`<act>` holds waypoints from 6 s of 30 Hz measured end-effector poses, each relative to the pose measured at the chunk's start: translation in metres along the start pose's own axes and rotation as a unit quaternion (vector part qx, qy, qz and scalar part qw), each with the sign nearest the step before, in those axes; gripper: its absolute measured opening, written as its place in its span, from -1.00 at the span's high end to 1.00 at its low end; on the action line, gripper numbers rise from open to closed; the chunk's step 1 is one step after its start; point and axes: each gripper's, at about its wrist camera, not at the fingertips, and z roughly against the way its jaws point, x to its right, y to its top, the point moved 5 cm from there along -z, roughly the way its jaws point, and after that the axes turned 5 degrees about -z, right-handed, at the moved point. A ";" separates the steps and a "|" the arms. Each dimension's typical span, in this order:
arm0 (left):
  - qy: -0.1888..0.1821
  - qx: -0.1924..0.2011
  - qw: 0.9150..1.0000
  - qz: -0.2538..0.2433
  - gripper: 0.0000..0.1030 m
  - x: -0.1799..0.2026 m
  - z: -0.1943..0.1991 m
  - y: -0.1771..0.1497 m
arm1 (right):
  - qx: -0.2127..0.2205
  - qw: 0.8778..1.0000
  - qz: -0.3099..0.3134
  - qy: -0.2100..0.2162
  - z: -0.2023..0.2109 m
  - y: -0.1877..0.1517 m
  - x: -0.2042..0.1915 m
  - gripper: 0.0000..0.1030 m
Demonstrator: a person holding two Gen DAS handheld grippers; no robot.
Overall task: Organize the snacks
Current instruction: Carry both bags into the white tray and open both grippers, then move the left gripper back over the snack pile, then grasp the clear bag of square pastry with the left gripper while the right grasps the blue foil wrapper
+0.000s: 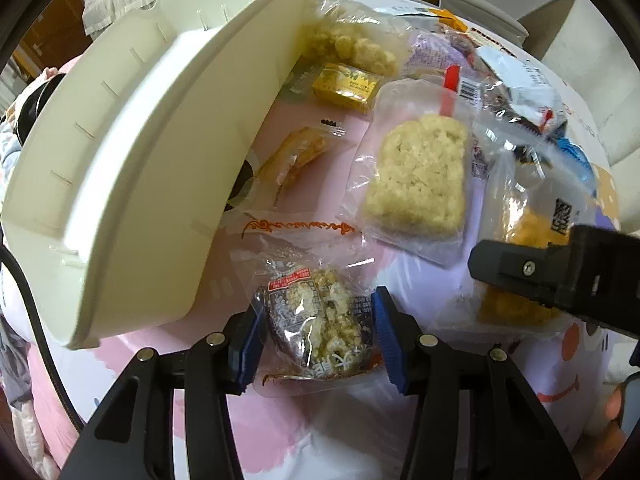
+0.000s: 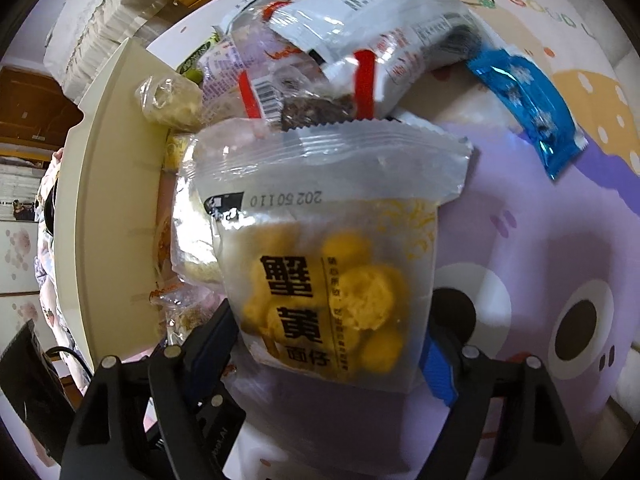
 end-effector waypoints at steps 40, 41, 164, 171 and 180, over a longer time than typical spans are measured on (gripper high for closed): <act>-0.165 0.158 0.967 -0.110 0.05 -0.121 0.182 0.018 | 0.084 0.989 -0.116 0.042 0.056 -0.091 -0.076 -0.55; -0.168 0.160 0.966 -0.114 0.05 -0.129 0.185 0.021 | 0.091 0.988 -0.121 0.043 0.056 -0.092 -0.083 -0.55; -0.047 0.001 0.993 -0.110 -0.68 0.040 0.000 0.063 | 0.352 0.929 0.051 -0.098 0.091 0.034 0.084 -0.63; -0.032 0.017 0.993 -0.110 -0.68 0.039 -0.019 0.070 | 0.360 0.923 0.080 -0.113 0.061 0.052 0.088 -0.63; -0.041 0.025 0.993 -0.104 -0.57 0.037 -0.031 0.074 | 0.340 0.928 0.098 -0.120 0.037 0.063 0.084 -0.62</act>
